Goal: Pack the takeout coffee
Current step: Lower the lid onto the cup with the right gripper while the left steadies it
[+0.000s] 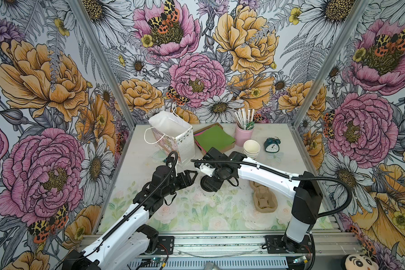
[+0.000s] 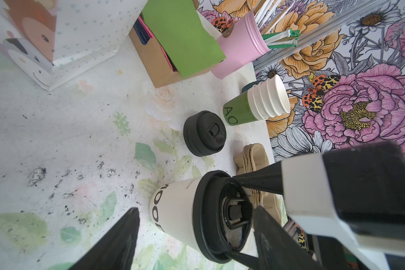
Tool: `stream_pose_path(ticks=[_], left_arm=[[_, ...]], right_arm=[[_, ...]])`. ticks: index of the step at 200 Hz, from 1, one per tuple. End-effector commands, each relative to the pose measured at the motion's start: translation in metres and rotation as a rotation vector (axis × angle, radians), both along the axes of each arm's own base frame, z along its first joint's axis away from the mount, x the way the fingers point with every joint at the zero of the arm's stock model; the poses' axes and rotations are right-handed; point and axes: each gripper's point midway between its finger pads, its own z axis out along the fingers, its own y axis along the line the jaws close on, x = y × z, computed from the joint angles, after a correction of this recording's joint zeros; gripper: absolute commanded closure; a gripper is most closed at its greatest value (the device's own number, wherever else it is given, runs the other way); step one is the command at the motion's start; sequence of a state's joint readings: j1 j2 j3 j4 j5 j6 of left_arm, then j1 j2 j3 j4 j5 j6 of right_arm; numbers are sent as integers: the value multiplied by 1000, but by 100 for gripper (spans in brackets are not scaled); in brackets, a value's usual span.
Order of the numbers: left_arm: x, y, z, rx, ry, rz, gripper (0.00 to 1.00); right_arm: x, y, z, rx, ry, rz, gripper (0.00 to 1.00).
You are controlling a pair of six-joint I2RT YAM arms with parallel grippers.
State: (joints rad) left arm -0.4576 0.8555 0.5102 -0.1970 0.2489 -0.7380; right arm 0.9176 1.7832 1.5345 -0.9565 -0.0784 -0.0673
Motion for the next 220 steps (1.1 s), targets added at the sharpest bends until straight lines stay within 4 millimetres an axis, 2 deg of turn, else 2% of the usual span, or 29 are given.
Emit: stream_pose_path(ticks=[1,102,149,191,220], left_arm=[[-2,-7,-1,-25,0,-23,22],[-9,-27,-26,-25,67,-80,34],[-11,-34,-39,-17,94,-96,36],[-9,-33,-51,2,119,-91,40],[-12,-30,-65,24,150,-77,47]], right_arm=[[3,3,-4,-1,-6,-7,42],[-3,-7,-28,-73,10,-6,41],[-6,-11,-38,-98,26,-8,41],[-10,-14,-42,-109,35,-8,41],[-12,-18,-46,-118,44,-10,41]])
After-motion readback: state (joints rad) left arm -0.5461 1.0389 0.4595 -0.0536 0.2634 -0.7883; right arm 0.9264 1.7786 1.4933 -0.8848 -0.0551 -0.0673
